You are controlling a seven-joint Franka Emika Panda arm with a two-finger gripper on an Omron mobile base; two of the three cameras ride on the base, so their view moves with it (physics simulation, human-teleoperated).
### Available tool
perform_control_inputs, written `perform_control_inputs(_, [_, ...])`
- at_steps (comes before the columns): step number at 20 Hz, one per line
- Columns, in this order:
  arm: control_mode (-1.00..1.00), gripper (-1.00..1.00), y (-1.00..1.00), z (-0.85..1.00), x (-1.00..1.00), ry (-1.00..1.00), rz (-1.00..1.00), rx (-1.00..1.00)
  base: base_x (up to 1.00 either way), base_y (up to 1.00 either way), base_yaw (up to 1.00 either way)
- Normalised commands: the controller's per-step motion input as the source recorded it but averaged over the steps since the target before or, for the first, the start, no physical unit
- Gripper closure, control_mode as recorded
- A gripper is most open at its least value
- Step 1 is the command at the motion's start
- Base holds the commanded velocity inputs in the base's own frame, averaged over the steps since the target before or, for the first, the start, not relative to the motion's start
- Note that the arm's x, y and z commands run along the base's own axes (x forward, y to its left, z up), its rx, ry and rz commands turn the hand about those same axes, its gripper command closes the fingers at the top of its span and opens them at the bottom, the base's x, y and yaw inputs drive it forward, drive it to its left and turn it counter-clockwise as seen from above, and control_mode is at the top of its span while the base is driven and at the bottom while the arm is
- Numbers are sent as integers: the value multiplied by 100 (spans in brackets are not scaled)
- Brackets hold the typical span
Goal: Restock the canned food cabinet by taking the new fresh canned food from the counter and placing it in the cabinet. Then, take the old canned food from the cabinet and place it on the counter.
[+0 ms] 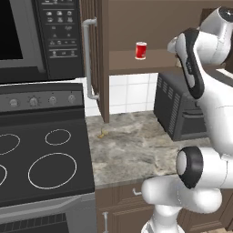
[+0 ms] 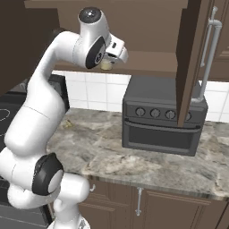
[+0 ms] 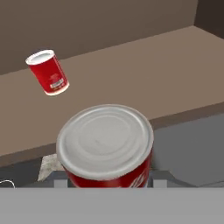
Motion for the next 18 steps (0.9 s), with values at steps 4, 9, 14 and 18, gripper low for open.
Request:
perform_control_inputs(4, [-100,100,17,-3,-100,0,27,2,0,0,0])
perform_control_inputs(9, [-100,100,59,-82,-100,-1,34,2,0,0,0])
perform_control_inputs(14, [-100,100,67,-100,-46,-3,33,3,0,0,0])
perform_control_inputs(18, [-100,100,27,-100,2,1,26,1,0,0,0])
